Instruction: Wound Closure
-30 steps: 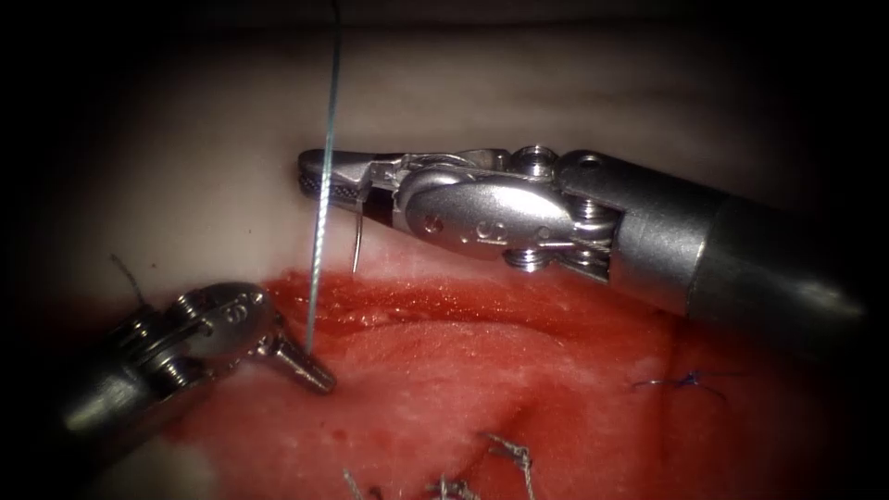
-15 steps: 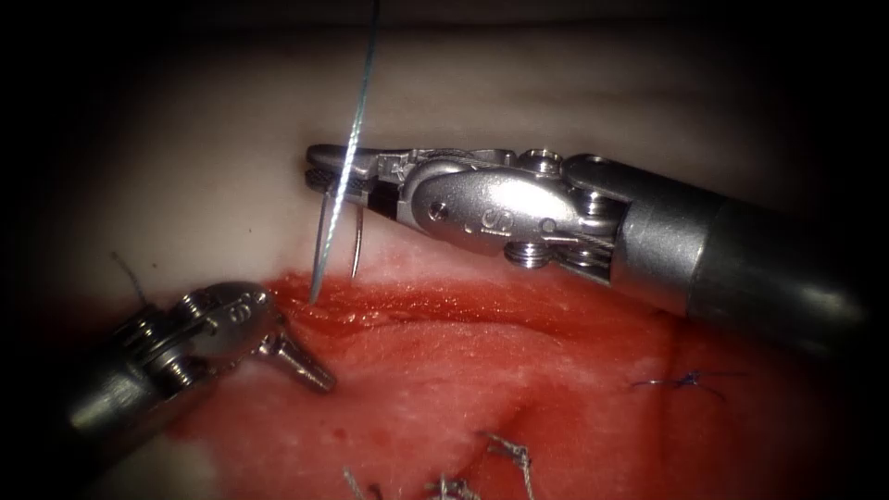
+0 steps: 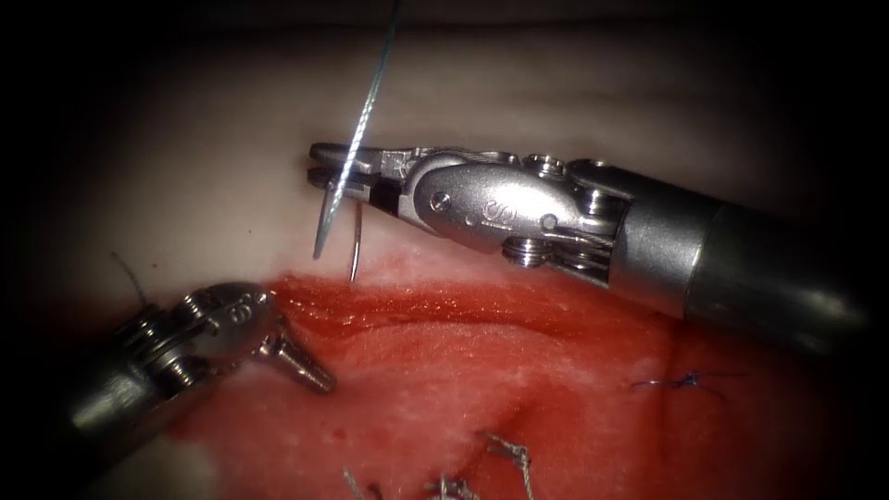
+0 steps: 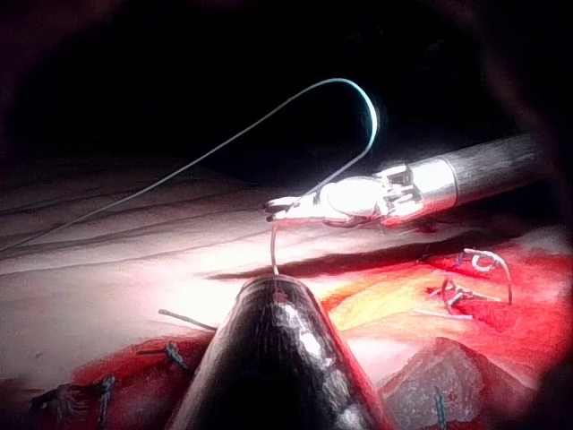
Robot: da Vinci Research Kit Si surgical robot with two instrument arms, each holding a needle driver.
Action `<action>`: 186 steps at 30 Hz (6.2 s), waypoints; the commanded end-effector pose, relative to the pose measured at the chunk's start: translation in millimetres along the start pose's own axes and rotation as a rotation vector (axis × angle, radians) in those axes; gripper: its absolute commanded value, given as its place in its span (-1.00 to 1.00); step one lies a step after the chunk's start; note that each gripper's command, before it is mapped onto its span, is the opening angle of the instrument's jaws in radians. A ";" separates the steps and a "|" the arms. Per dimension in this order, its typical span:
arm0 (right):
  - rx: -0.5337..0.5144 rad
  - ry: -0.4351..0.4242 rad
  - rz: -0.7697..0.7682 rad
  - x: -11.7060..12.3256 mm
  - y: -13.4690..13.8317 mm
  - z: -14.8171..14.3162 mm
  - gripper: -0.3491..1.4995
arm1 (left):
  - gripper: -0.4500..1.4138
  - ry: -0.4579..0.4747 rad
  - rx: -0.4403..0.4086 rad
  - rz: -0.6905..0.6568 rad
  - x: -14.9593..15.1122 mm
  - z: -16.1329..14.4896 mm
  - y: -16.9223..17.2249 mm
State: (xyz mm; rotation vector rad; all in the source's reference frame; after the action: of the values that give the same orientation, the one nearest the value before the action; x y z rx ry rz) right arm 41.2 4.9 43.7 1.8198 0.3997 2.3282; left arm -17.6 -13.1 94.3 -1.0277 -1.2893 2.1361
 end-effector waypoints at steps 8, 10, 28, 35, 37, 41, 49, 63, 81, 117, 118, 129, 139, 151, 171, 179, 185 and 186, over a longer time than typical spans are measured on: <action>0.017 -0.017 0.126 -1.1 -1.7 0.3 -1.00 | -1.00 -0.010 0.014 0.005 1.1 -0.7 -0.3; 0.017 -0.017 0.150 -1.1 -1.7 0.3 -1.00 | -1.00 -0.010 0.013 0.005 1.1 -0.7 -0.3; 0.018 -0.022 0.451 0.7 -0.4 0.2 -1.00 | -1.00 0.004 0.021 -0.032 1.7 -1.2 -0.4; 0.016 -0.026 0.555 1.7 -0.7 -0.3 -1.00 | -0.69 0.116 -0.190 -0.357 1.8 -3.4 -1.3; 0.016 -0.028 0.618 2.0 -0.7 -0.4 -1.00 | -0.51 0.119 -0.266 -0.470 1.4 -4.9 -1.4; 0.017 -0.034 0.796 2.4 -0.4 -0.5 -1.00 | -0.44 0.125 -0.288 -0.423 1.5 -7.0 -1.7; -0.029 0.001 0.983 3.0 1.1 0.0 -1.00 | -0.78 0.209 -0.262 0.031 2.9 -9.1 -1.9; -0.103 0.158 1.397 3.1 3.1 0.2 -1.00 | -1.00 0.349 -0.182 0.699 6.5 -10.0 -0.7; -0.219 0.266 2.082 3.9 3.8 0.4 -1.00 | -0.39 0.375 -0.173 1.028 8.6 -7.0 -0.2; 0.001 0.133 1.269 3.2 1.5 -0.2 0.98 | -1.00 0.464 -0.153 -0.376 9.1 -4.5 0.7; 0.009 0.135 1.237 3.1 1.4 -0.4 0.98 | -1.00 0.487 -0.181 -0.460 9.5 -4.6 0.7; 0.076 0.159 1.077 2.1 -0.8 -1.9 0.92 | -1.00 0.844 -0.501 -1.234 14.4 -9.2 1.5; 0.079 0.164 1.032 1.0 -0.9 -1.1 0.78 | -1.00 0.951 -0.562 -1.362 15.1 -14.0 1.5; 0.001 0.140 0.929 -0.2 1.0 2.3 -0.33 | -1.00 1.084 -0.775 -1.332 17.1 -18.8 3.1; -0.960 -0.119 1.023 -3.7 5.6 -0.4 -1.00 | -1.00 1.270 -0.321 -0.706 15.6 -22.5 0.1; -1.169 -0.043 1.200 -5.4 7.5 -5.6 -1.00 | -1.00 1.229 0.038 -0.557 13.5 -24.1 -3.0; -1.217 0.017 1.303 -5.7 6.4 -11.2 -1.00 | -1.00 1.126 0.342 -0.458 11.8 -24.3 -5.1; -1.227 0.026 1.312 -5.6 6.4 -12.2 -1.00 | -1.00 1.112 0.396 -0.446 11.5 -24.3 -5.4</action>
State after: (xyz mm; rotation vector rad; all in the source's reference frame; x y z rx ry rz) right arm 30.0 -5.6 38.5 1.2948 -2.2750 2.0001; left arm -5.6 9.4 89.3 -1.2388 -0.4099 1.0984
